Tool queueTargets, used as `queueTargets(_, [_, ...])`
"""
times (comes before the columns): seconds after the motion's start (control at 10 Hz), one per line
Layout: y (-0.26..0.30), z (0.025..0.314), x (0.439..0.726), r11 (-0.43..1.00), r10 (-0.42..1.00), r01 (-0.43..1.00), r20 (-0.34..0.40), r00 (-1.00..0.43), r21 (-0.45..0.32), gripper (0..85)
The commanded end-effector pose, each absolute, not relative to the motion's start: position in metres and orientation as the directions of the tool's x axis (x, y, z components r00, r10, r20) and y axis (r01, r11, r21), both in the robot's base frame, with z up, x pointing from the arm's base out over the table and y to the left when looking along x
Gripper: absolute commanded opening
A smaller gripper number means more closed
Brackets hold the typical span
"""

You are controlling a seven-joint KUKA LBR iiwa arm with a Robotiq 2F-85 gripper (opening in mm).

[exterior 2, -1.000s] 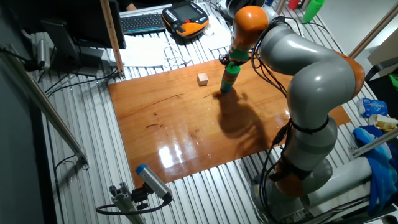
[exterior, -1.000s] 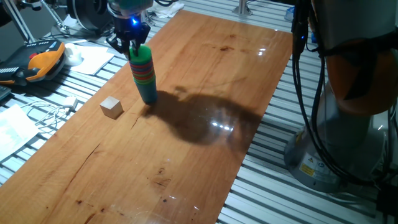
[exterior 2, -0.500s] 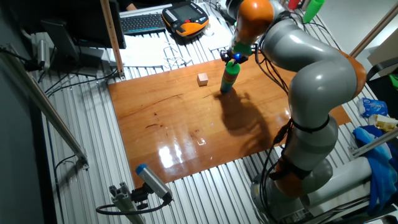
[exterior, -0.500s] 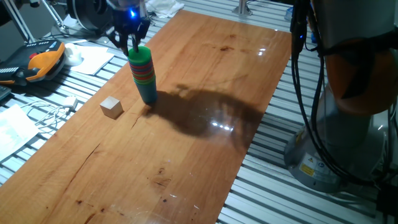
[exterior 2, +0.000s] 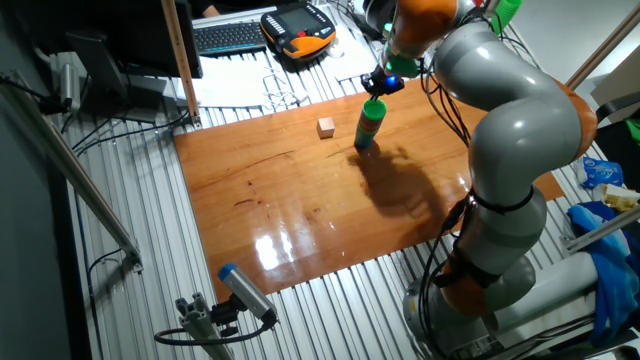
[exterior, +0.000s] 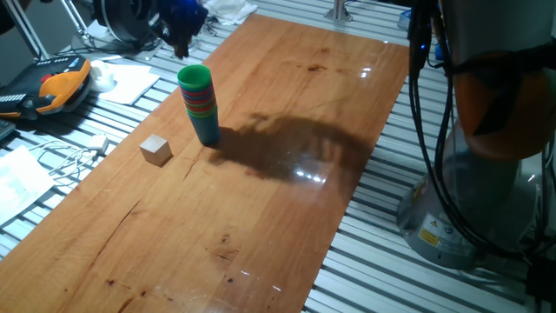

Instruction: Stack the cups

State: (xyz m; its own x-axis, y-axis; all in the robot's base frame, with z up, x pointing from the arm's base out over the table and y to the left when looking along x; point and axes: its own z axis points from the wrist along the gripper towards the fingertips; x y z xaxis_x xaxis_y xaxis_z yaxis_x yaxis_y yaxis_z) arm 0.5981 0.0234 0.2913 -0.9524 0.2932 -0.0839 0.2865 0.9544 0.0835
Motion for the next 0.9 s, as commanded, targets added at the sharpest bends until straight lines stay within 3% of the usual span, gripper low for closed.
queueTargets(0.0, [0.024,0.292,0.597,0.961,0.273,0.267,-0.095,-0.957,0.070,0.0])
queueTargets(0.1, [0.025,0.291,0.597,0.969,0.248,0.245,-0.106,-0.963,0.038,0.0])
queueTargets(0.8, [0.039,0.286,0.583,0.964,0.263,0.257,-0.111,-0.958,0.065,0.0])
